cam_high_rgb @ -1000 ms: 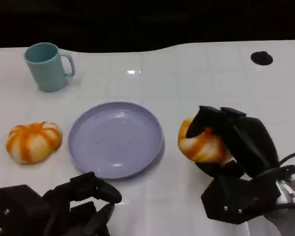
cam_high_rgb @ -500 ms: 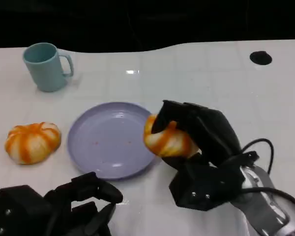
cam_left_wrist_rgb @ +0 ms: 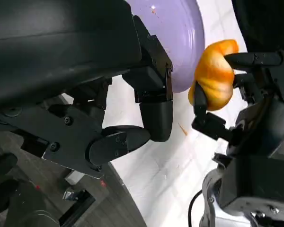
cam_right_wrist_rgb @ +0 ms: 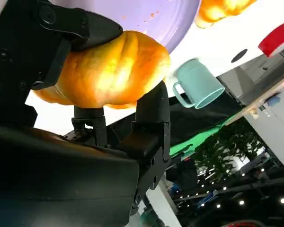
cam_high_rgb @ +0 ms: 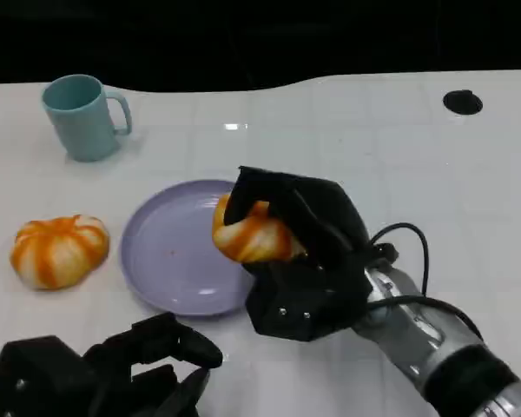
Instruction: Grasp the bread from the table and place it into the plate.
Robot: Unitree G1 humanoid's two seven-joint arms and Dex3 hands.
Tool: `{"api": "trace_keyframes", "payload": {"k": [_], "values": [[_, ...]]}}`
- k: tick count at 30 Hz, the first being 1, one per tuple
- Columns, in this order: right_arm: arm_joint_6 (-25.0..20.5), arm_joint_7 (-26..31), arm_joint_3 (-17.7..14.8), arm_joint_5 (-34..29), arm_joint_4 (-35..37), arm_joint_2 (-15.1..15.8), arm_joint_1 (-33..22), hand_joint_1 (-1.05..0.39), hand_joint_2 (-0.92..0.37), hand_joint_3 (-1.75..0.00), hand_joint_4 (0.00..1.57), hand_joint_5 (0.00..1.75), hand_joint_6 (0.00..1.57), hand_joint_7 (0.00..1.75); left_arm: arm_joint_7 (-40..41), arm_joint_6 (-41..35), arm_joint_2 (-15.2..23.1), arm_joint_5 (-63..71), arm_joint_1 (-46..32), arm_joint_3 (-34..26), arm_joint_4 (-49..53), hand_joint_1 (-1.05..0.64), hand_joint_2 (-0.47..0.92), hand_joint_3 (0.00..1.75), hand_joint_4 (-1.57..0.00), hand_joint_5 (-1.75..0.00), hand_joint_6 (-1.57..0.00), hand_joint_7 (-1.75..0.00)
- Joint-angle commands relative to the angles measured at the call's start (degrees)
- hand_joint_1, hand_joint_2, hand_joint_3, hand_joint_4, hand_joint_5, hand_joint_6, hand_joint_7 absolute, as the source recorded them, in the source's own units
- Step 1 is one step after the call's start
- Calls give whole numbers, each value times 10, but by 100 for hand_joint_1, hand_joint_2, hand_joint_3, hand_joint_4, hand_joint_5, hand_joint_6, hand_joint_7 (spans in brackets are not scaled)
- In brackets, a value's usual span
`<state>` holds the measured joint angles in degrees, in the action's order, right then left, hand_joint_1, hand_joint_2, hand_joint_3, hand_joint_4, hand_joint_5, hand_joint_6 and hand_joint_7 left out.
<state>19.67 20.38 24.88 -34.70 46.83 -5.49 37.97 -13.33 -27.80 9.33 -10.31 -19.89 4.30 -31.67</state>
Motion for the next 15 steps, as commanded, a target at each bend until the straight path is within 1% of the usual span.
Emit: {"api": "trace_keyframes", "payload": {"k": [1,4,5,6,7,8,9,10,11,12,13,14,15], "values": [[1,19,-1,5,66,-20,49,-15,-33,-132,97,175,69,175,3,5,6,3,-5,0,-4,-23,74,80,-67,-175,-61,-134],[1,20,-5,15,108,-34,71,-15,-37,-127,95,175,67,175,4,7,6,5,-7,1,-4,-23,74,80,-68,-175,-61,-134],[-2,16,-7,18,118,-37,77,-15,-38,-124,94,175,67,164,4,7,5,5,-7,2,-5,-23,74,80,-68,-175,-61,-134],[-9,6,-11,24,127,-41,82,-16,-40,-121,90,175,71,140,5,6,5,5,-7,2,-5,-23,74,80,-68,-175,-61,-134],[-17,-4,-14,30,135,-44,87,-16,-42,-117,86,175,74,123,5,5,4,4,-7,2,-5,-24,73,80,-68,-175,-61,-134],[-22,-10,-16,34,140,-46,91,-16,-45,-106,77,173,78,102,5,5,3,3,-7,2,-5,-23,73,80,-68,-175,-61,-133],[-31,-19,-16,35,145,-47,96,-17,-50,-94,69,166,81,82,5,8,2,4,-7,3,-3,-23,73,80,-68,-175,-61,-133],[-40,-27,-12,34,149,-46,100,-18,-54,-83,64,151,81,67,6,9,1,4,-7,4,-3,-23,73,80,-68,-175,-61,-133],[-50,-39,-7,31,152,-44,105,-20,-58,-72,58,136,78,53,6,10,1,5,-7,5,-3,-23,73,81,-68,-175,-61,-133],[-59,-52,-2,28,153,-42,108,-25,-64,-60,44,106,69,37,7,10,2,5,-7,6,-4,-23,73,81,-68,-175,-62,-133],[-67,-65,5,22,153,-39,111,-28,-68,-51,39,86,64,27,7,9,2,5,-7,5,-4,-23,73,81,-68,-175,-62,-133],[-76,-75,13,15,151,-36,112,-33,-71,-45,29,69,56,17,7,9,2,4,-7,5,-4,-23,73,81,-68,-175,-62,-133],[-87,-86,20,9,149,-33,113,-40,-77,-35,16,54,45,8,6,9,2,4,-6,5,-3,-23,73,81,-68,-175,-62,-133]]}}
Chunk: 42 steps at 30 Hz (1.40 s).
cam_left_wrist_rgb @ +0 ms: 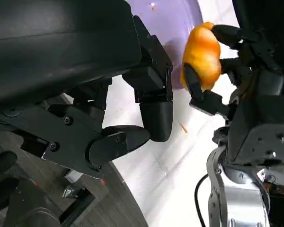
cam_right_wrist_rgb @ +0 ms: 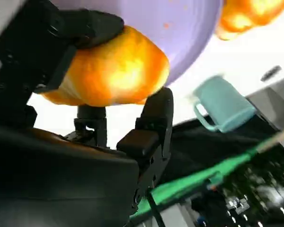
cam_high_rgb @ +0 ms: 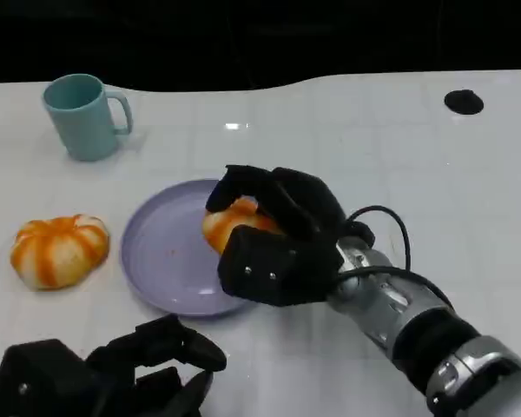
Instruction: Grasp the bread from the table and place it into the plate.
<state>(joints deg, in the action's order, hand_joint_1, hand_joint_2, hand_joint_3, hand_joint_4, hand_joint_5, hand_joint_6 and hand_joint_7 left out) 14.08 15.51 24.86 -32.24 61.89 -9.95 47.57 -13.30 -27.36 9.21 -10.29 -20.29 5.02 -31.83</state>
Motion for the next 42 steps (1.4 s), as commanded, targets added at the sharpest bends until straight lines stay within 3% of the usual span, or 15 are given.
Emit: {"api": "trace_keyframes", "payload": {"k": [1,3,8,16,24,34,37,42], "values": [[-40,-47,26,-20,-5,14,17,-44,-83,-25,8,47,38,4,6,4,4,4,-2,-2,-2,-23,73,82,-68,-175,-62,-133],[-60,-67,34,-26,-16,16,15,-54,-90,-19,2,27,26,1,6,1,2,0,-2,-4,-2,-23,72,82,-68,-175,-62,-133],[-90,-113,43,-24,-50,25,5,-66,-92,-26,0,7,17,0,5,5,3,1,-1,-4,-1,-23,72,82,-68,-175,-62,-133],[-102,-163,44,-18,-141,53,-29,-74,-92,-32,3,3,13,0,6,10,2,5,-1,-2,3,-23,71,83,-69,-175,-62,-133],[-81,-180,39,-16,-287,103,-105,-72,-92,-27,9,7,14,1,6,7,2,6,0,-3,3,-24,72,83,-68,-175,-61,-132],[-7,-173,0,19,-446,165,-215,-67,-92,-22,19,19,25,6,5,9,3,10,5,-2,9,-23,73,82,-68,-175,-61,-132],[4,-180,-11,27,-489,184,-246,-65,-92,-21,3,60,29,7,4,9,3,9,6,-2,10,-22,74,83,-68,-175,-60,-133],[26,-189,-30,39,-545,216,-296,-63,-92,-23,0,77,33,10,4,7,1,7,9,-3,13,-21,74,83,-68,-175,-60,-134]]}}
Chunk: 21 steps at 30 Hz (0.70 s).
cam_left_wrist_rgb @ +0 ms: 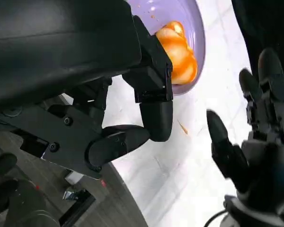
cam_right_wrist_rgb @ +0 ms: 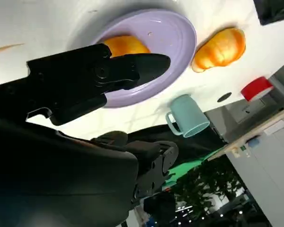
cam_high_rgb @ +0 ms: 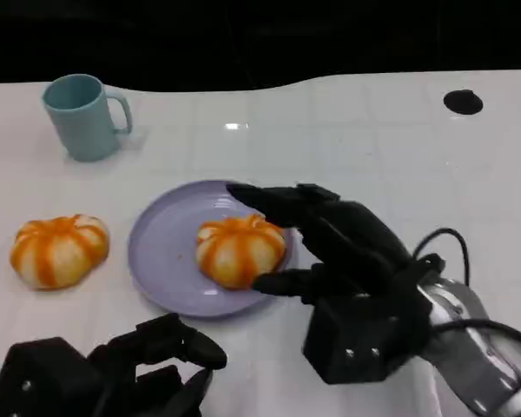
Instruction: Grasp the bread from the table and place it into the plate.
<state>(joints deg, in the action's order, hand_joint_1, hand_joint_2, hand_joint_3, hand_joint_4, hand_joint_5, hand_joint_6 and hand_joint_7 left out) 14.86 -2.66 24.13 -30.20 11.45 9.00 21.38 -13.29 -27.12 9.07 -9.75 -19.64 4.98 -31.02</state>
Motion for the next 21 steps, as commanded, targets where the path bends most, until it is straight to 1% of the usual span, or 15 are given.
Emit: {"api": "trace_keyframes", "payload": {"k": [1,4,6,9,12,15,19,20,21], "values": [[23,-9,-29,24,-53,34,-49,-60,-92,-20,3,81,37,12,5,5,2,2,2,-2,6,-22,73,83,-68,-175,-60,-134],[35,-10,-46,34,-84,51,-86,-54,-92,-15,9,85,44,16,4,8,5,6,3,-1,7,-24,73,82,-67,-175,-60,-134],[43,-5,-56,36,-97,58,-105,-51,-92,-12,14,84,48,18,3,10,5,6,3,-1,8,-25,73,82,-66,-175,-60,-135],[65,3,-74,39,-112,71,-133,-46,-92,-9,23,84,54,20,2,8,6,4,3,-2,8,-26,73,81,-65,-175,-60,-135],[88,10,-92,44,-122,79,-155,-39,-90,-7,33,88,65,25,2,6,6,2,4,-3,8,-26,73,80,-66,-175,-60,-135],[100,21,-109,38,-134,83,-173,-32,-88,-7,48,96,77,30,3,7,7,4,3,-3,8,-27,73,79,-66,-175,-60,-135],[98,34,-129,34,-153,80,-202,-24,-86,-8,68,104,91,37,2,16,11,11,2,0,10,-27,73,79,-66,-175,-61,-135],[98,37,-132,34,-156,79,-208,-23,-85,-10,72,112,95,41,2,17,12,13,2,1,11,-27,74,79,-66,-175,-61,-135],[99,40,-138,33,-160,80,-216,-22,-84,-12,73,115,96,42,1,21,13,16,2,2,12,-27,74,79,-66,-175,-61,-134]]}}
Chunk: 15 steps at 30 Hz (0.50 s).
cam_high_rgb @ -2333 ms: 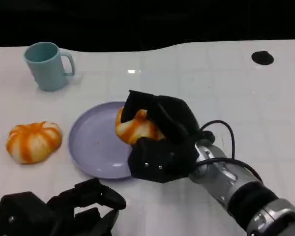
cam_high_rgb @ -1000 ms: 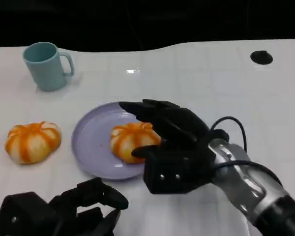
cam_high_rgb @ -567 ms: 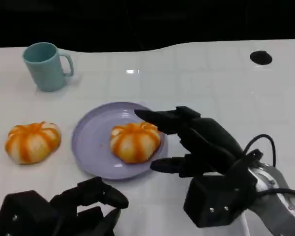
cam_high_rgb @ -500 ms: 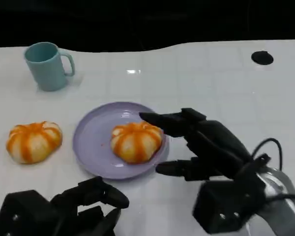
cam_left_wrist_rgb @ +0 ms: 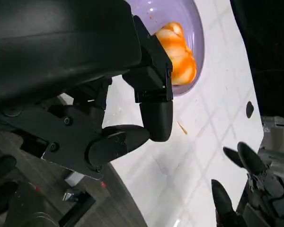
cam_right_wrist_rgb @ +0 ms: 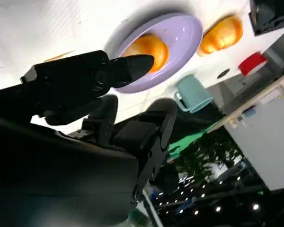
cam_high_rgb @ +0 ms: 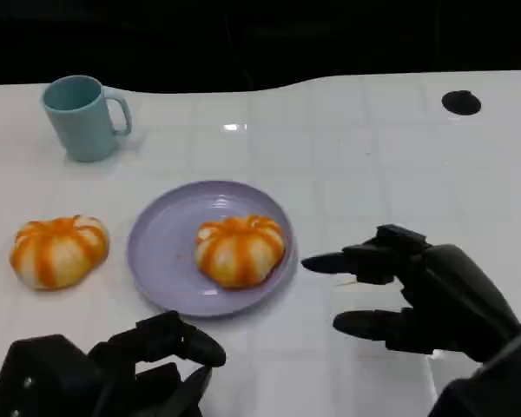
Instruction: Grasp the bread from the table and place it into the plate.
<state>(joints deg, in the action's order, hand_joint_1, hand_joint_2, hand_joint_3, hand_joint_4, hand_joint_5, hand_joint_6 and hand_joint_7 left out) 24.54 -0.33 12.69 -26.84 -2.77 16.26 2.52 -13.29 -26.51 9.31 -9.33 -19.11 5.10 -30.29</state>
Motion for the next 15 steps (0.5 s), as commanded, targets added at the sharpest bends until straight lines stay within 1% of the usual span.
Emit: {"api": "trace_keyframes", "payload": {"k": [1,2,3,4,6,7,8,11,15], "values": [[3,21,-29,-3,-22,10,-35,-21,-78,-24,76,123,97,51,0,16,11,12,-3,1,6,-27,74,79,-67,-175,-61,-134],[7,22,-34,-4,-24,13,-42,-20,-60,-60,79,128,95,64,0,17,11,12,-3,1,7,-27,74,79,-67,-175,-61,-134],[12,23,-40,-2,-25,18,-49,-19,-51,-79,81,129,94,71,0,16,11,9,-3,0,7,-27,74,79,-67,-175,-61,-134],[16,23,-44,0,-26,21,-54,-16,-44,-93,84,131,95,75,0,15,10,7,-3,0,7,-27,74,78,-67,-175,-61,-134],[18,21,-54,4,-30,25,-67,-13,-40,-103,87,131,95,78,0,15,10,8,-2,0,8,-28,74,78,-68,-175,-61,-134],[19,22,-59,4,-32,27,-72,-11,-38,-107,90,135,97,79,0,16,10,9,-2,0,8,-28,74,78,-68,-175,-61,-134],[21,20,-64,8,-35,29,-78,-8,-36,-113,91,142,98,80,0,16,11,9,-2,0,8,-28,73,78,-67,-175,-61,-134],[25,13,-73,15,-44,33,-90,0,-27,-130,92,165,98,92,-2,18,13,9,-1,-1,9,-30,73,77,-66,-175,-62,-133],[16,-3,-81,24,-62,41,-108,2,-25,-137,91,171,96,102,-1,17,16,14,1,-1,10,-30,74,76,-67,-175,-62,-133]]}}
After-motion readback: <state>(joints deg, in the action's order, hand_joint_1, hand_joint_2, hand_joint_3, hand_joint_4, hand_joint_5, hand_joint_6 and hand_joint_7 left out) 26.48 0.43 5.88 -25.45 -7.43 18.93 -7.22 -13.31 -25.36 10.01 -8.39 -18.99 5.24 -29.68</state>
